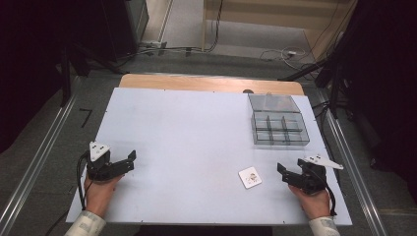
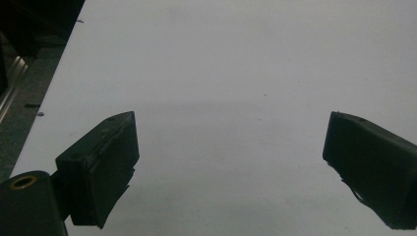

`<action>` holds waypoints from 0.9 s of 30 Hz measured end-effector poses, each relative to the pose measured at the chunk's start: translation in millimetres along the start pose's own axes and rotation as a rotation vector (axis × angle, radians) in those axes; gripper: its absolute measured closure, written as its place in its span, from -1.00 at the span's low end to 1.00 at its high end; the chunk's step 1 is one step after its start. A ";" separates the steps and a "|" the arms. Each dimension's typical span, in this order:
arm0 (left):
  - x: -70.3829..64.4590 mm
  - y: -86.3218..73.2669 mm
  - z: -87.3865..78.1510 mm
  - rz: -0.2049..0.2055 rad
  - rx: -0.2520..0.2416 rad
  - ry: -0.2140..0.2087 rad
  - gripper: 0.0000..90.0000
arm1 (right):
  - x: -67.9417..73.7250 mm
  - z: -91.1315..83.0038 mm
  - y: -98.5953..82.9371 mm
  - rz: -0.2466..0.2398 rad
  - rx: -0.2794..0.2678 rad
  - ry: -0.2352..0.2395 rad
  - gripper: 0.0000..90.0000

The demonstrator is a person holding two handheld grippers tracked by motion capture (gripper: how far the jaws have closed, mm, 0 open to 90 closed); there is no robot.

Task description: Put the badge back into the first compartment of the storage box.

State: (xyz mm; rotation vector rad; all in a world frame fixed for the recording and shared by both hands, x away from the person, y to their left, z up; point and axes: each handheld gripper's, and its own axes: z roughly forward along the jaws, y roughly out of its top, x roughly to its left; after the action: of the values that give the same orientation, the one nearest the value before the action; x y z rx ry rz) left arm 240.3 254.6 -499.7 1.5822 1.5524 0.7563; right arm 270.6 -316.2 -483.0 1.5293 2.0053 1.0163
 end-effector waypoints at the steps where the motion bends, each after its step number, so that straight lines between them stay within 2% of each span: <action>1: 0.0 0.0 0.0 0.000 0.000 0.000 -0.84 | 0.9 0.2 0.0 0.002 0.000 0.002 -0.66; 12: 0.0 0.1 -0.2 0.000 -0.001 -0.002 -0.84 | 10.8 3.4 0.1 -0.003 0.014 0.022 -0.66; 27: -0.3 0.1 0.0 0.000 0.000 -0.002 -0.84 | 21.2 10.1 -1.8 -0.036 0.032 0.043 -0.66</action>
State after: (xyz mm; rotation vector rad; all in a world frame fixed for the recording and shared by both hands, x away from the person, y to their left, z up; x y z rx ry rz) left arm 240.4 254.3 -499.6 1.5828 1.5508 0.7547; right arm 270.1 -293.4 -488.7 1.4936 2.0803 1.0157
